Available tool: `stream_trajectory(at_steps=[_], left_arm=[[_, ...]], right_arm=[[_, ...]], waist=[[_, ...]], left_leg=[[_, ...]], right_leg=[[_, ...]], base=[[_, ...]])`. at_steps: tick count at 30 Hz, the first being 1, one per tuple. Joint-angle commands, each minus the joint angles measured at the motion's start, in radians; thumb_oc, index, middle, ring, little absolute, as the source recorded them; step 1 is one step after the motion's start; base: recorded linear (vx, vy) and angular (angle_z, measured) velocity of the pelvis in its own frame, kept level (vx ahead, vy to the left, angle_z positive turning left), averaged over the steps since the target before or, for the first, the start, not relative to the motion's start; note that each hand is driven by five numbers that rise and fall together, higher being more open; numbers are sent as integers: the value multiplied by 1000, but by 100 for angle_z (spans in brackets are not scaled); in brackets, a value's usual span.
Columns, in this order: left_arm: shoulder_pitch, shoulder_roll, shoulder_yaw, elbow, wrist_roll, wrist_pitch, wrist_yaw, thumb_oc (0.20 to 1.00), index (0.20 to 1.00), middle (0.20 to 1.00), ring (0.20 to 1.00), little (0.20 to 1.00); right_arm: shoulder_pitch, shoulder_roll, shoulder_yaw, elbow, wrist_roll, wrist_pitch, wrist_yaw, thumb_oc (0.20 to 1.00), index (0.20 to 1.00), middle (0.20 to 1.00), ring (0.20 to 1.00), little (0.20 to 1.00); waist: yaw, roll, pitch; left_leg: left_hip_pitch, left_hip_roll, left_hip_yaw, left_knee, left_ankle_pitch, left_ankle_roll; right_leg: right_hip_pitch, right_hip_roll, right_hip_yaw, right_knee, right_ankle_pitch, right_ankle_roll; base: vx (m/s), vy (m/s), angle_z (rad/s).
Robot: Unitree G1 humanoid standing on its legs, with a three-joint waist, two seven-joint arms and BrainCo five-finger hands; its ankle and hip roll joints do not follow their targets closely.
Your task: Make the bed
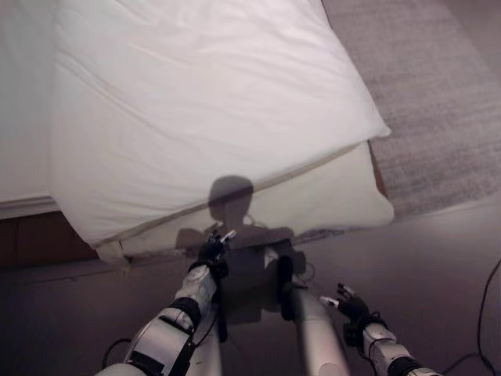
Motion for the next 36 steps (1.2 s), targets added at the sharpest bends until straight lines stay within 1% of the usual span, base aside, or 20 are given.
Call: stream_trajectory(at_steps=[1,2,4,7,8,9,10,12,13,14,18,19,20,21,26,30,32,33,34,36], left_arm=[[-57,-24,82,-32,-112,-64,36,1000,1000,1000,1000,1000],[-72,-22,102,-36,-137,-72,47,1000,1000,1000,1000,1000],[-72,-22,103,-36,-138,-72,47,1000,1000,1000,1000,1000],[-129,-7,178,-49,-224,-104,73,1000,1000,1000,1000,1000],[-157,10,214,-45,-257,-117,80,1000,1000,1000,1000,1000],[-159,11,214,-44,-258,-117,79,1000,1000,1000,1000,1000],[-189,29,244,-40,-289,-135,89,1000,1000,1000,1000,1000],[-210,39,257,-33,-300,-139,93,1000,1000,1000,1000,1000],[-230,48,271,-36,-317,-153,102,1000,1000,1000,1000,1000],[-265,63,277,-37,-322,-161,108,1000,1000,1000,1000,1000],[-299,98,289,-31,-318,-165,111,1000,1000,1000,1000,1000],[-313,118,303,-38,-326,-175,111,1000,1000,1000,1000,1000],[-314,118,303,-37,-326,-175,110,1000,1000,1000,1000,1000],[-334,135,304,-61,-339,-192,110,1000,1000,1000,1000,1000],[-371,144,309,-49,-364,-204,127,1000,1000,1000,1000,1000],[-404,168,307,-25,-355,-200,143,1000,1000,1000,1000,1000],[-423,175,302,-16,-346,-200,159,1000,1000,1000,1000,1000],[-431,177,300,-16,-338,-201,164,664,664,664,664,664],[-433,179,298,-20,-336,-201,166,200,200,200,200,200],[-433,177,295,-17,-326,-200,174,200,200,200,200,200]], right_arm=[[49,-34,22,-103,82,-48,-17,1000,1000,1000,1000,1000],[53,-37,21,-124,89,-51,-18,1000,1000,1000,1000,1000],[53,-38,22,-125,89,-51,-19,1000,1000,1000,1000,1000],[63,-46,30,-189,99,-61,-28,1000,1000,1000,1000,1000],[65,-49,37,-210,99,-68,-27,1000,1000,1000,1000,1000],[64,-49,38,-210,99,-67,-27,1000,1000,1000,1000,1000],[67,-58,43,-227,100,-73,-29,1000,1000,1000,1000,1000],[65,-60,45,-230,102,-74,-28,1000,1000,1000,1000,1000],[63,-61,48,-234,103,-73,-27,1000,1000,1000,1000,1000],[63,-67,58,-241,98,-74,-24,1000,1000,1000,1000,1000],[75,-68,56,-241,106,-78,-16,1000,1000,1000,1000,1000],[87,-69,57,-239,102,-79,-13,1000,1000,1000,1000,1000],[87,-69,57,-239,102,-79,-13,1000,1000,1000,1000,1000],[94,-69,61,-232,101,-77,-8,1000,1000,1000,1000,1000],[94,-62,80,-226,95,-77,-9,1000,1000,1000,1000,1000],[89,-60,85,-234,103,-78,-8,1000,1000,1000,1000,1000],[84,-60,88,-237,100,-80,-10,1000,1000,1000,1000,1000],[84,-62,89,-240,101,-81,-11,1000,1000,1000,1000,1000],[84,-62,90,-247,102,-82,-11,1000,1000,1000,1000,1000],[83,-66,87,-255,107,-87,-15,1000,1000,1000,1000,1000]], waist=[[-14,-11,-47],[-19,-14,-50],[-19,-14,-51],[-33,-23,-55],[-38,-29,-54],[-38,-29,-54],[-45,-33,-52],[-47,-37,-50],[-49,-40,-52],[-52,-44,-51],[-56,-46,-56],[-57,-46,-57],[-57,-46,-57],[-55,-48,-55],[-49,-51,-48],[-52,-54,-48],[-54,-53,-53],[-54,-53,-52],[-55,-54,-52],[-52,-52,-47]], left_leg=[[-133,-22,25,75,10,28],[-149,-19,28,89,3,28],[-152,-18,28,91,2,28],[-182,-14,37,116,-11,27],[-193,-11,43,131,-19,28],[-195,-11,43,132,-20,28],[-199,-10,48,137,-23,28],[-206,-8,49,143,-25,27],[-209,-7,50,142,-26,27],[-215,-6,51,146,-27,27],[-225,-7,48,154,-33,28],[-225,-7,50,154,-32,28],[-225,-7,51,154,-32,28],[-223,-7,51,151,-32,26],[-223,-8,46,145,-26,23],[-230,-4,44,151,-28,22],[-240,-3,47,149,-19,23],[-238,-1,47,151,-25,22],[-244,-3,47,152,-19,23],[-239,0,47,158,-27,23]], right_leg=[[-66,5,18,40,37,73],[-80,4,23,46,37,73],[-82,5,24,48,36,73],[-124,9,40,68,30,73],[-133,14,46,74,29,74],[-134,14,46,75,28,74],[-139,16,52,74,30,76],[-143,18,56,72,32,77],[-145,20,56,67,34,78],[-150,20,59,64,35,79],[-157,18,58,69,31,79],[-156,19,59,69,31,80],[-156,19,59,70,31,80],[-151,23,59,60,34,82],[-144,26,58,43,36,79],[-149,30,59,41,39,79],[-159,28,59,39,47,79],[-158,30,59,42,42,80],[-162,28,59,42,49,80],[-160,31,62,48,43,80]], base=[[-44,56,-18],[-7,26,-25],[-4,20,-24],[-4,62,-9],[-7,53,-10],[4,67,-10],[7,33,-7],[7,32,-7],[17,45,-9],[22,46,-13],[25,28,-7],[0,0,0],[37,16,-2],[0,0,0],[0,0,0],[0,0,0],[0,0,0],[0,0,0],[0,0,0],[0,0,0]])
